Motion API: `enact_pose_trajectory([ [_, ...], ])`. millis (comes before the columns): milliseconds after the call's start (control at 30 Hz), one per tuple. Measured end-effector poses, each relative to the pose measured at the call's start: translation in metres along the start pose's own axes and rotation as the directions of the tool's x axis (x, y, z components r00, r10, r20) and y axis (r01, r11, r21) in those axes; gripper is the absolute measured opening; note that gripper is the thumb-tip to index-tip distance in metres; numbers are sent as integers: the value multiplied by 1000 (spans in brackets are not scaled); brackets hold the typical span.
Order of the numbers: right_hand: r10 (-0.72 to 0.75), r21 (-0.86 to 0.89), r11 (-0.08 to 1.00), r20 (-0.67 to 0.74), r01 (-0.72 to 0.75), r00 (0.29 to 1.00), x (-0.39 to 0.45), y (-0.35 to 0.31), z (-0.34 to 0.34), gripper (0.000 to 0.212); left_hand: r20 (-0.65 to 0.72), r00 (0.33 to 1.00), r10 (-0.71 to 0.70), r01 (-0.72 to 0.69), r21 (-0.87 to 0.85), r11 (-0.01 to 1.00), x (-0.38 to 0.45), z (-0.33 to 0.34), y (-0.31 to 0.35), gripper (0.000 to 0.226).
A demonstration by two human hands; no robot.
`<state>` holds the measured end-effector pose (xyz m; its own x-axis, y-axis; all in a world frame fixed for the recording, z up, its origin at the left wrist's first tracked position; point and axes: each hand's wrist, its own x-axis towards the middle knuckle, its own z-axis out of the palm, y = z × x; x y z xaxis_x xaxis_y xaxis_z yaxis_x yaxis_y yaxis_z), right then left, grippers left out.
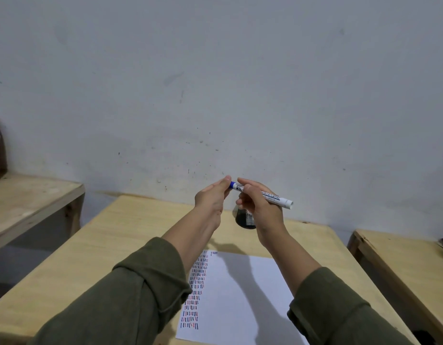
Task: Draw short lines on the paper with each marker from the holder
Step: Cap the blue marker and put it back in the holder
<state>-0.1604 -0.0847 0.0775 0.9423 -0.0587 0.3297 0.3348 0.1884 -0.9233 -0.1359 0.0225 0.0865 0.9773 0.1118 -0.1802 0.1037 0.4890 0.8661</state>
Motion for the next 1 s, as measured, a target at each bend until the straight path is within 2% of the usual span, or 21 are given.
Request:
enact_pose_trajectory([
  [67,9,39,999,28,-10,1000,-2,2,-1,22,3,1000,20,-20,-1,1000,1,-2,-3,5],
  [233,81,28,996,221,-89,972,-2,4,-14,21,-6,997,75,-75,57,996,9,-9,-5,10],
  [333,159,95,975,326,-199,932,1,3,-24,45,-35,996,82,-78,102,992,19,-13,-3,12],
  [400,210,110,958,359,-264,909,3,1,-30,50,5,996,88,-87,184,979,24,-13,-4,11],
  [433,229,92,956,358,-278,905,5,1,-33,46,40,995,89,-96,217,971,26,-13,-5,10],
  [533,232,-57,973,285,-226,930,11,6,-42,17,139,985,102,-141,305,942,32,-7,-8,8],
  [633,225,-181,966,225,-187,948,24,14,-51,11,191,975,112,-184,417,890,44,2,-10,26],
  [667,222,-192,964,202,-184,954,30,16,-54,12,194,974,120,-196,449,872,50,6,-11,26],
  [767,180,-227,962,112,-151,977,56,20,-66,35,142,977,161,-212,523,825,72,15,-14,29],
  [900,99,-403,912,23,-81,995,100,22,-82,71,111,979,171,-203,599,775,102,25,-24,40],
  [1000,50,-532,846,-5,-45,999,136,31,-89,79,124,979,161,-202,670,715,123,32,-35,46],
])
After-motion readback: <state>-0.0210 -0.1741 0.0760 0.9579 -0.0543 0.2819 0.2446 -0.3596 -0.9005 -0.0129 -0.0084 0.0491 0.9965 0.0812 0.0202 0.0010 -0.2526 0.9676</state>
